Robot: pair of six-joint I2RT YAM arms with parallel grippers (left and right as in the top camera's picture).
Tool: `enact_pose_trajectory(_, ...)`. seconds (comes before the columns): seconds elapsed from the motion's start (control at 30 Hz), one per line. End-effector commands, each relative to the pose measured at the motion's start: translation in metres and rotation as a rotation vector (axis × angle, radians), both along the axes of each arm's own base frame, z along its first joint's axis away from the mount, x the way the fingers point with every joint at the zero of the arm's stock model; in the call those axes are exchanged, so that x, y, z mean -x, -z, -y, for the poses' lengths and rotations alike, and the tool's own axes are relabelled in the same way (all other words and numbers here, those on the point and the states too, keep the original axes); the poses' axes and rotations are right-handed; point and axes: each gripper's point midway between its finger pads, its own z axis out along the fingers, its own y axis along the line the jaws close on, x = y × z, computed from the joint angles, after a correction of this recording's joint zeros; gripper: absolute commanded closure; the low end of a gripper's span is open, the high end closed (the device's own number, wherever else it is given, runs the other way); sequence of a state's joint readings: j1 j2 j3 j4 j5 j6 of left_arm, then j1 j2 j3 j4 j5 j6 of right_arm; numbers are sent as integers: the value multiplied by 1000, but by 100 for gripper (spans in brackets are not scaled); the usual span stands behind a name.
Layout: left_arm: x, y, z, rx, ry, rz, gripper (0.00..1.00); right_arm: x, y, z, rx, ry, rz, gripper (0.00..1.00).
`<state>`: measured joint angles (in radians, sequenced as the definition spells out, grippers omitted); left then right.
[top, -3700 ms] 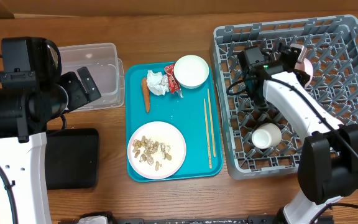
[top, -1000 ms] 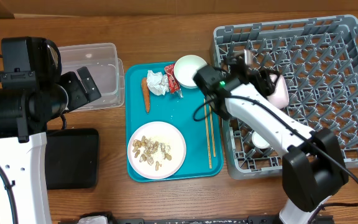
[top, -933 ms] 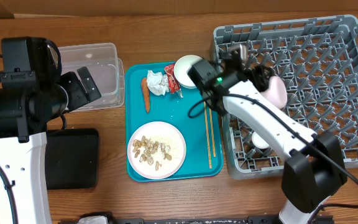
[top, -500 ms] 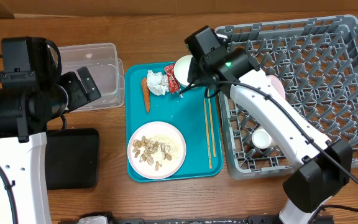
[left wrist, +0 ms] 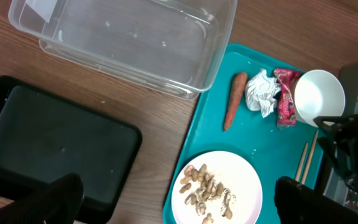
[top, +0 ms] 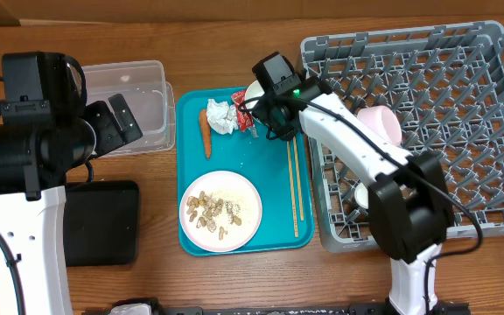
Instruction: Sort waste into correct bins and load items into the dishwasher
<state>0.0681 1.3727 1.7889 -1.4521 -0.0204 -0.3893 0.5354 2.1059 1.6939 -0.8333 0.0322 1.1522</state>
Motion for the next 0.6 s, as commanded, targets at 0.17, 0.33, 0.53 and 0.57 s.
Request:
enact_pose_trajectory(0.17, 0, -2, -4, -19, 2, 2, 0, -17, 23, 31, -27, 148, -54, 63)
enact_pose_trajectory(0.33, 0, -2, -4, -19, 2, 2, 0, -16, 25, 31, -34, 142, -64, 70)
enact_pose_trajectory(0.53, 0, -2, -4, -19, 2, 2, 0, -12, 33, 37, -1, 150, -68, 75)
enact_pose_trajectory(0.57, 0, -2, -4, -19, 2, 2, 0, -11, 34, 38, -1, 149, -70, 77)
